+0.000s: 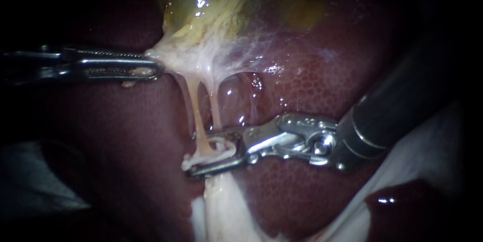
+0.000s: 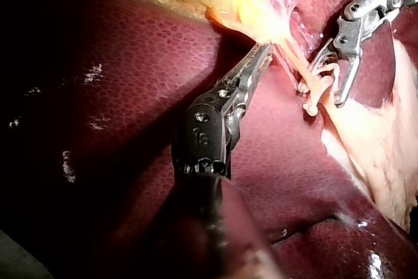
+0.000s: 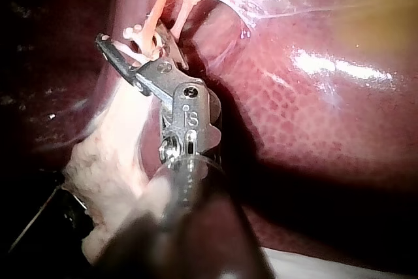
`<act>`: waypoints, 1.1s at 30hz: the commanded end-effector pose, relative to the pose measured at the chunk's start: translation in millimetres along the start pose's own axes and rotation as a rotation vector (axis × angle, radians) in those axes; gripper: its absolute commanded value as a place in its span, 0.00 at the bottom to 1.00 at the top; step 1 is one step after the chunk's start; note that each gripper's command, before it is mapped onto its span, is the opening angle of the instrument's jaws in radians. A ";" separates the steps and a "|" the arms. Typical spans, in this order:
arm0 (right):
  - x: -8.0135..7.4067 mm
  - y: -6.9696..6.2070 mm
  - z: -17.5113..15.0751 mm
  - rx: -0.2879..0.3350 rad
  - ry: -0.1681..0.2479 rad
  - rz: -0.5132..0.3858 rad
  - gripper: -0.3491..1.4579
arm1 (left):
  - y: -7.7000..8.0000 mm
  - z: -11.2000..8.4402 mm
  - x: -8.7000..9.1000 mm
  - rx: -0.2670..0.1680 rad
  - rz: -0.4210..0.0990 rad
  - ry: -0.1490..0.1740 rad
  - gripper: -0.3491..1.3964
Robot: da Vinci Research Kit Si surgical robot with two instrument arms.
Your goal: Clipping second clip left tube
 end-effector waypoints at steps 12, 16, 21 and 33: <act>0.8 -0.5 1.9 0.027 0.039 0.015 0.46 | 0.0 0.1 0.0 0.001 0.000 0.000 0.00; 1.6 -2.3 2.4 0.050 0.045 0.014 0.46 | 0.0 0.1 0.0 0.001 0.000 0.000 0.00; 2.7 -5.1 3.0 0.082 0.046 0.009 0.46 | 0.0 -0.1 0.0 0.000 0.000 0.000 0.00; 4.1 -7.0 3.2 0.104 0.073 0.028 0.37 | 0.0 -0.1 0.1 -0.001 0.000 0.000 0.00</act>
